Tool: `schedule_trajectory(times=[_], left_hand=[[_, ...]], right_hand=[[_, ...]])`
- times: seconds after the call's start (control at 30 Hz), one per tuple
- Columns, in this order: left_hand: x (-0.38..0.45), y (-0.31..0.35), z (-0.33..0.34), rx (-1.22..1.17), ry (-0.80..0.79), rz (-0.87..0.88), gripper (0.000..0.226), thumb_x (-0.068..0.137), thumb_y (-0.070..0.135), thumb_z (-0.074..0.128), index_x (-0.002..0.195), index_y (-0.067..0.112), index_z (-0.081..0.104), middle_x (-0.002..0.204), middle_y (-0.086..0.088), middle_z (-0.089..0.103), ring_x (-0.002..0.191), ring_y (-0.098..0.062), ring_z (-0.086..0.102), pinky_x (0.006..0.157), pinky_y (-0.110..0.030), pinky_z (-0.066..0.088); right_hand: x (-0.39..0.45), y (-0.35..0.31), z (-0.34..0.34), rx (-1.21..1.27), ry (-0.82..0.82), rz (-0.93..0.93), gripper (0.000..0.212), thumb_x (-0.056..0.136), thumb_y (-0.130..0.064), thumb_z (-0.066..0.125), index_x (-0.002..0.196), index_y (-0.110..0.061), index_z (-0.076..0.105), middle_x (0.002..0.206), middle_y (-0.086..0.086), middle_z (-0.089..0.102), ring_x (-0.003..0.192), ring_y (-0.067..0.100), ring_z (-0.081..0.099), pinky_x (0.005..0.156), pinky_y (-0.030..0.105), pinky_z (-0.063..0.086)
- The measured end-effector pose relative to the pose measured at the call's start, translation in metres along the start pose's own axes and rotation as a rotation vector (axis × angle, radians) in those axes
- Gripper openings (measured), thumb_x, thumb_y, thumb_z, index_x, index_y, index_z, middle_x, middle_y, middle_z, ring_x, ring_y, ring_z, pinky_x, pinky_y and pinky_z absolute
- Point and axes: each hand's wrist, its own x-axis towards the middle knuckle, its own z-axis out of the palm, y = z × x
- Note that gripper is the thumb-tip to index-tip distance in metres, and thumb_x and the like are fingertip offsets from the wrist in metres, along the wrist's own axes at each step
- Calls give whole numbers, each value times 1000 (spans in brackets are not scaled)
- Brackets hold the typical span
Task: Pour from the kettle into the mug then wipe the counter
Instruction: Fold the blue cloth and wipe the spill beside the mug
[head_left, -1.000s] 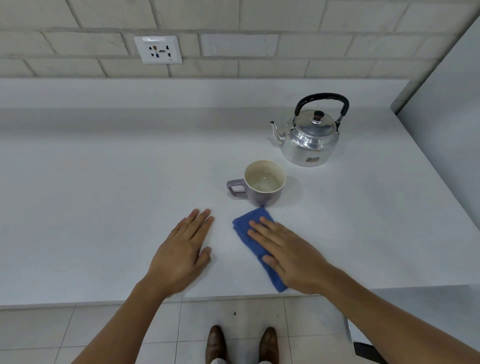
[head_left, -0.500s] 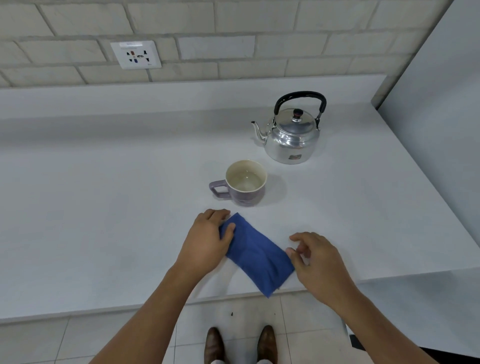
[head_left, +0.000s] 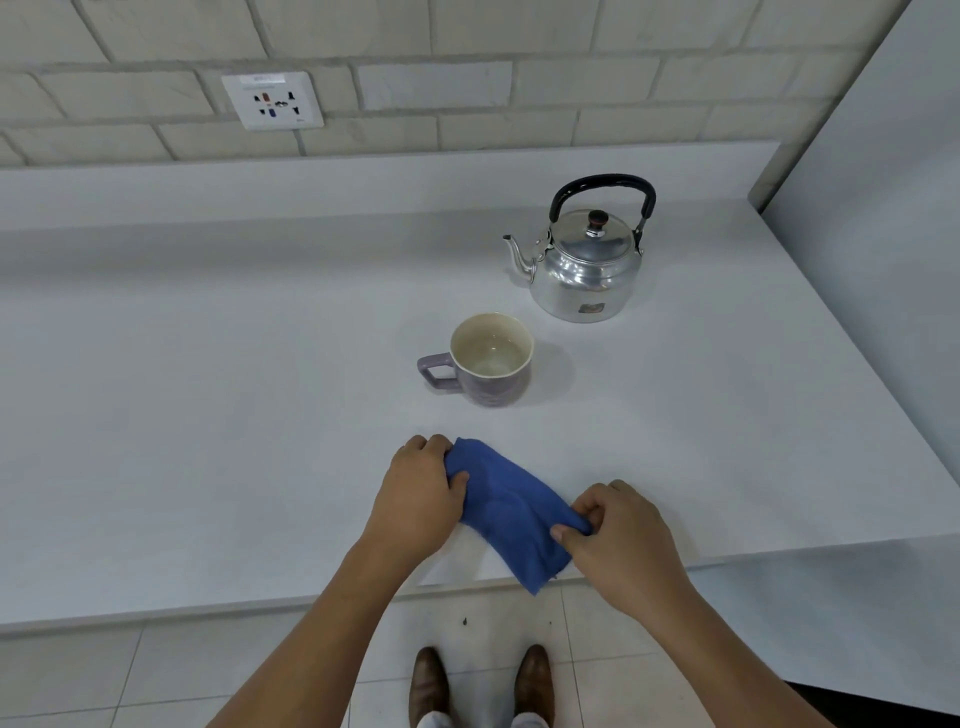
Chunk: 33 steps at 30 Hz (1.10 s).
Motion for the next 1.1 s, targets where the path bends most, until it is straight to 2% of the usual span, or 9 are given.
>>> schedule_trajectory(times=[0.2,0.33,0.5,0.57,0.67,0.77,0.83,0.97,1.1], left_hand=[[-12,-23,-10,-166,100,-7,7,98,19,65,99,21,59,97,6,57,76,-3,56,60,-7,40],[-20,-48,-27,-318,176,-99,11,93,19,72,91,20,61,84,4,69,73,-13,65,58,-13,43],[-20,-82,-58,-408,318,-200,20,89,20,78,83,18,58,75,-4,68,62,-14,58,54,-18,42],[-17,-98,-72,-432,360,-228,19,89,20,78,85,18,60,78,-2,70,66,-17,62,57,-23,45],[-11,-122,-93,-458,407,-258,18,89,23,79,86,21,62,81,5,69,68,-16,63,59,-24,46],[-4,-146,-111,-477,444,-294,16,88,24,79,87,22,64,86,5,71,74,-14,66,60,-25,46],[2,-160,-119,-461,462,-314,15,88,25,79,88,22,64,87,5,72,75,-13,66,61,-26,46],[13,-182,-128,-428,462,-354,17,88,27,80,90,19,65,88,4,70,76,-16,65,62,-29,48],[19,-197,-130,-378,467,-362,17,88,23,80,92,16,65,86,4,69,74,-19,64,59,-25,46]], right_hand=[[4,-19,-3,171,15,-35,17,86,-18,73,78,-26,60,70,-7,65,65,8,62,56,17,50],[11,-50,1,339,20,-64,13,88,-22,74,84,-30,66,71,-7,68,70,2,62,61,11,49],[26,-97,21,475,-18,-90,8,86,-26,77,89,-30,70,75,-13,69,68,0,63,59,9,47],[36,-115,30,510,-51,-87,11,85,-22,79,93,-27,74,78,-10,73,71,4,67,63,14,52],[50,-142,46,565,-154,-69,20,83,-13,78,98,-26,75,89,-5,76,83,12,73,78,35,62],[64,-164,64,591,-205,-84,27,83,-7,76,102,-27,73,96,-4,76,91,14,74,85,40,62],[75,-175,76,582,-196,-95,31,83,-7,76,110,-21,73,97,-5,75,91,13,73,84,35,61],[91,-194,98,538,-174,-105,35,83,-9,77,116,-18,71,86,-15,71,79,2,69,62,8,50],[100,-205,117,436,-152,-130,34,84,-8,77,116,-15,71,82,-10,67,76,5,64,63,9,47]])
